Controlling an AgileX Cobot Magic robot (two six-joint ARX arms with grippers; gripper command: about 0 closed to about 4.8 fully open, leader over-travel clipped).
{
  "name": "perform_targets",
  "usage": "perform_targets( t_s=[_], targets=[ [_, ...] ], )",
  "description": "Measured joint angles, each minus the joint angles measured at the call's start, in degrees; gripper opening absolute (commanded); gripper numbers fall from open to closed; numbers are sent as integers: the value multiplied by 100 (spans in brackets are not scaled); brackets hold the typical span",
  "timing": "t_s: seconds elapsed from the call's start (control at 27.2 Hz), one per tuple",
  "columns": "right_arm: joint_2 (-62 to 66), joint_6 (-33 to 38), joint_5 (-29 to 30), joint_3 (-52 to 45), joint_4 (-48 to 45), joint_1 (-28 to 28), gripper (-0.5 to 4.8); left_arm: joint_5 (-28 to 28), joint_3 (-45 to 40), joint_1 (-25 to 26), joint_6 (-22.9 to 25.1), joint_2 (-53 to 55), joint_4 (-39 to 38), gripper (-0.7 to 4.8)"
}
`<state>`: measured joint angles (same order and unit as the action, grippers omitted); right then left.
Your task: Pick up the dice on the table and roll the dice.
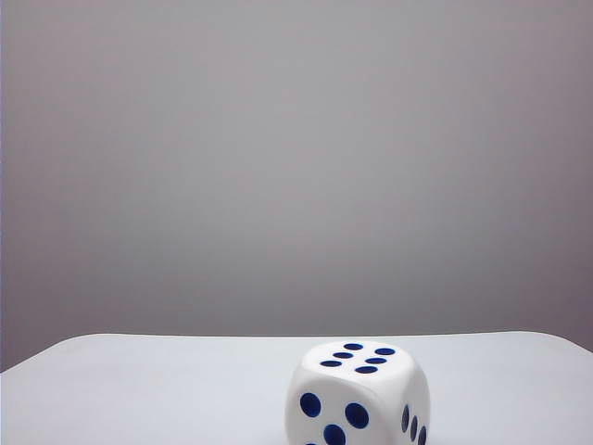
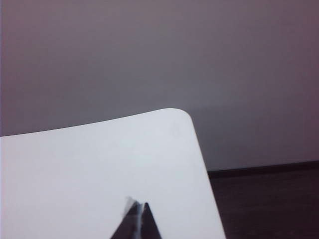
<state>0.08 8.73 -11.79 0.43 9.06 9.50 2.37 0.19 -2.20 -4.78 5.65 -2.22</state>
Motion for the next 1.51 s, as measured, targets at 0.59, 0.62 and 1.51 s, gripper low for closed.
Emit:
perform_targets(
  t_s=[0.59,0.62,1.51],
  targets=[
    [0,575,407,0,-1163,7,-1,409,660,2,-400,13,164,-5],
    [-2,597,387,4,-1287,7,-1,446,841,2,-407,11,216,-5],
    [5790,297,1615,3814,-455,20,4,1486,4332,-7,1303,3779,-1989,-5]
  ],
)
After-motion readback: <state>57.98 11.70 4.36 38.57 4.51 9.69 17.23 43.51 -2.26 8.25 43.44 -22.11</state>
